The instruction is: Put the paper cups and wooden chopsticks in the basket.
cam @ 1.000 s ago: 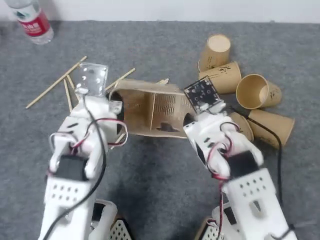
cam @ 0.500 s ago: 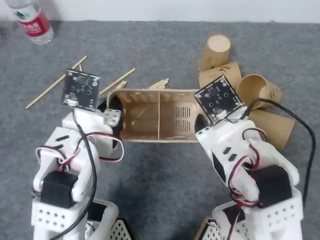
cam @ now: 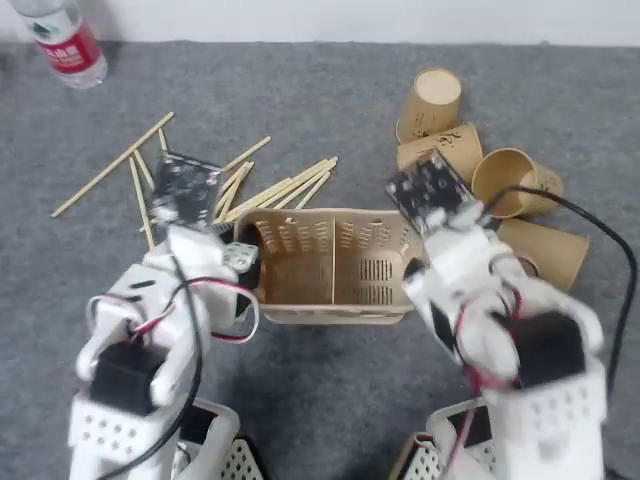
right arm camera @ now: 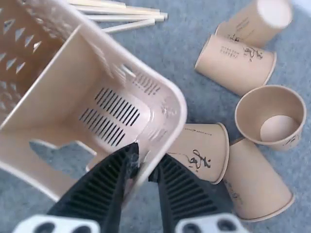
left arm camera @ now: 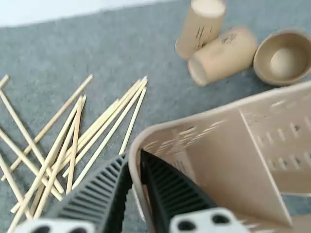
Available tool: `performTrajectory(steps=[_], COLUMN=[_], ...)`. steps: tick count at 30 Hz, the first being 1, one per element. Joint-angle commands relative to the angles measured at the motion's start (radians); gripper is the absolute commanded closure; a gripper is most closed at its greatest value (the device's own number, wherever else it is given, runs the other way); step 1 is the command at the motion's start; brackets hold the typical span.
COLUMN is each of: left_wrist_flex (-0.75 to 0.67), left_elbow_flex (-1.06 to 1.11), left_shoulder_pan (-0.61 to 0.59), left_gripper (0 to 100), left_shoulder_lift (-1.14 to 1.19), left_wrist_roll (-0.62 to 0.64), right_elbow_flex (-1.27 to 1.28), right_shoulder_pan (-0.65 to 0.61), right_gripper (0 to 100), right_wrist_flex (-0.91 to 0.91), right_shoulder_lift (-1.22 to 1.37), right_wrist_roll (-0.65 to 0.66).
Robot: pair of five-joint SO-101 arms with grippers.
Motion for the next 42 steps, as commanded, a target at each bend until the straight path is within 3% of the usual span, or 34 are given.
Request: performTrajectory(steps=[1,8,18,21,23,28,32,36,42], left_wrist_flex=[-0.132,-0.365,-0.437,-0.404,-0.358,-0.319,-0.315,-0.216,-0.012], left_elbow_flex=[0.088,0.252,0.251,0.236,0.214,0.16,0.113,-0.031,-0.298], left_shoulder_pan=[-0.006,-0.037,-0.129,-0.132,-0.133,-0.133,-0.133,-0.147,-0.327], left_gripper=[99,99,96,85,78,77,77,77,77], left_shoulder_lift=[0.0,-0.003,-0.005,-0.011,-0.011,-0.011,-0.011,-0.011,-0.009], left_wrist_roll=[-0.018,-0.014,-0.014,-0.006,0.026,0.037,0.038,0.038,0.066], right_elbow_flex=[-0.061,-0.061,0.023,0.038,0.038,0.038,0.006,-0.078,-0.143], right_shoulder_pan=[0.068,0.104,0.102,0.107,0.113,0.107,0.107,0.107,0.117], right_gripper=[99.1,99.1,98.9,96.8,89.8,71.9,73.3,73.4,73.4], right_wrist_flex=[-0.076,-0.168,-0.305,-0.331,-0.328,-0.326,-0.308,-0.257,-0.081], right_shoulder_lift=[0.104,0.229,0.278,0.277,0.277,0.274,0.185,0.035,-0.096], right_wrist_roll=[0.018,0.018,0.018,-0.026,-0.058,-0.078,-0.078,-0.078,0.025])
